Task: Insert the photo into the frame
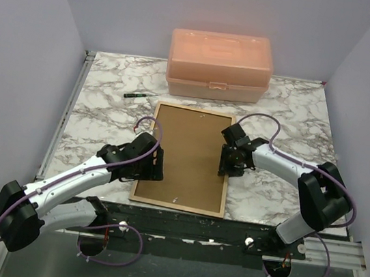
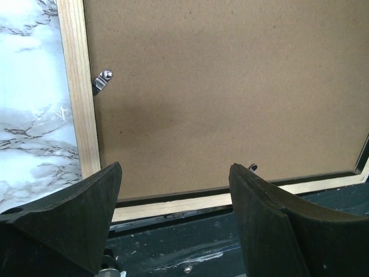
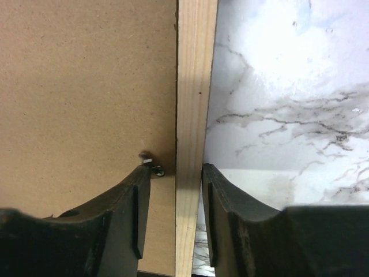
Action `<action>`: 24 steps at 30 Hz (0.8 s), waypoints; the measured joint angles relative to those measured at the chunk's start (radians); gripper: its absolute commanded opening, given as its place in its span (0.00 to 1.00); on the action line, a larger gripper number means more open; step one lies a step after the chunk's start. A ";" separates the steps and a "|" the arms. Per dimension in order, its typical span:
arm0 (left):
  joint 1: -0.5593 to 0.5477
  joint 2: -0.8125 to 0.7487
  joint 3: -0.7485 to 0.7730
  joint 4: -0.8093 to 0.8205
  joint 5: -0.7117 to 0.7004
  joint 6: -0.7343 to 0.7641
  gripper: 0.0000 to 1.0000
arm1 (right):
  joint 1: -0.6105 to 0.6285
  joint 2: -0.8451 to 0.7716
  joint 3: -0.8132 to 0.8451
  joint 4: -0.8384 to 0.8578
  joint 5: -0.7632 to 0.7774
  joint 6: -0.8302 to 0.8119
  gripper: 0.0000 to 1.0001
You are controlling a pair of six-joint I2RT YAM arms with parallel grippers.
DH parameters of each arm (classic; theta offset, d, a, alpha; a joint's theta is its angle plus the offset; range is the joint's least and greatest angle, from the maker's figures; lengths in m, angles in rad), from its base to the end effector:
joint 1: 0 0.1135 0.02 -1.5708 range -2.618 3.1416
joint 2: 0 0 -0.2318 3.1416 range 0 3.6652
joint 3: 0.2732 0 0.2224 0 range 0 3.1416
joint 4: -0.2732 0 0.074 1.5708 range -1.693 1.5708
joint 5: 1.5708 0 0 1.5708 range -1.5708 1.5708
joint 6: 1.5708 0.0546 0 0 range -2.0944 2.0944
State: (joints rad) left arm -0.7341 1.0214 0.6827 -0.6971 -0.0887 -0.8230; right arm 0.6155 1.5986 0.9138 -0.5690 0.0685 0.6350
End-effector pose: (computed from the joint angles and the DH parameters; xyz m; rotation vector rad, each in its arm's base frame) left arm 0.1416 -0.1212 0.1862 -0.1509 2.6635 -0.4291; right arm 0.2229 0.1530 0.1342 0.0432 2.8387 0.1867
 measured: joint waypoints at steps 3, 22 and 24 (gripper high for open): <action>0.000 -0.008 -0.012 -0.001 0.000 0.000 0.76 | -0.002 0.017 0.025 -0.008 0.018 0.002 0.31; 0.000 -0.004 -0.028 0.009 0.000 0.011 0.76 | -0.002 0.082 0.099 -0.009 0.055 -0.006 0.51; 0.000 -0.004 -0.029 0.013 0.000 0.011 0.76 | 0.000 0.087 0.103 -0.005 0.054 -0.005 0.43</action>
State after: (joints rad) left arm -0.7341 1.0176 0.6533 -0.6846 -0.0887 -0.8120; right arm 0.6151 1.6852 1.0168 -0.5743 0.1223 0.6300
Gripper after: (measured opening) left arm 0.762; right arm 0.524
